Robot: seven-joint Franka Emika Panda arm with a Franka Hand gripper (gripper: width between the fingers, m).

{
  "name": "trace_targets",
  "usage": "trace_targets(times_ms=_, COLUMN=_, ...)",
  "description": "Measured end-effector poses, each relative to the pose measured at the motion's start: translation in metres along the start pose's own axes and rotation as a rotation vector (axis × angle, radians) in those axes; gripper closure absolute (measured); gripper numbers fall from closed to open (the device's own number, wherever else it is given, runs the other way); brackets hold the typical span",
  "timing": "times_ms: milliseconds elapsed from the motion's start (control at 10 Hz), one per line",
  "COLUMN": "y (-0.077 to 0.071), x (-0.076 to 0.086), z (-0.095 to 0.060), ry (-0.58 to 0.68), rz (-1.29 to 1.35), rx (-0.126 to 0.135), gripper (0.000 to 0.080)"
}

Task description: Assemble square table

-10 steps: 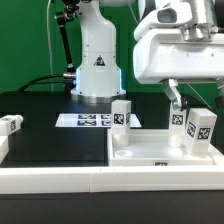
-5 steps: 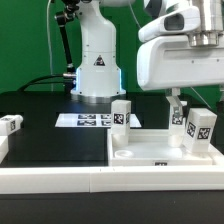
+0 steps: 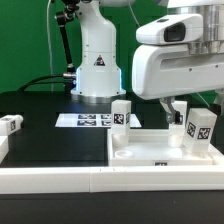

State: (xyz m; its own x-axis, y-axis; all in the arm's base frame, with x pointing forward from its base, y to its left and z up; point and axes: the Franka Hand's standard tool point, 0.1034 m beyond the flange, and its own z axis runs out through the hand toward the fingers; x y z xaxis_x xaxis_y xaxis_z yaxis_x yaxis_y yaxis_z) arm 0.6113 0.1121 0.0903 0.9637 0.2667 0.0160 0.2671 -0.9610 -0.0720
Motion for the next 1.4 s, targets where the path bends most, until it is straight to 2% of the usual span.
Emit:
trace_targets(times_ms=300, y=-0.0002, x=0.0, z=0.0001, ry=0.0, rz=0.008, rx=0.0, gripper=0.015)
trace_targets(times_ms=400, y=-0.0008, x=-0.0001, z=0.0003, ry=-0.001, rz=0.007, rx=0.0, gripper=0.0245)
trace_targets(times_ms=500, y=-0.0004, x=-0.0002, z=0.0004, ry=-0.001, rz=0.008, rx=0.0, gripper=0.0381)
trace_targets(times_ms=600, y=-0.0004, x=-0.0003, z=0.0005, ry=-0.001, rz=0.008, rx=0.0, gripper=0.0381)
trace_targets(times_ms=700, y=-0.0004, x=-0.0003, z=0.0005, ry=-0.001, rz=0.01, rx=0.001, gripper=0.0511)
trace_targets(times_ms=1000, y=-0.0008, x=-0.0003, z=0.0005, ry=0.0, rz=0.069, rx=0.004, gripper=0.0511)
trace_targets(times_ms=1400, y=-0.0035, x=-0.0007, z=0.0011, ry=0.056, rz=0.512, rx=0.006, gripper=0.0509)
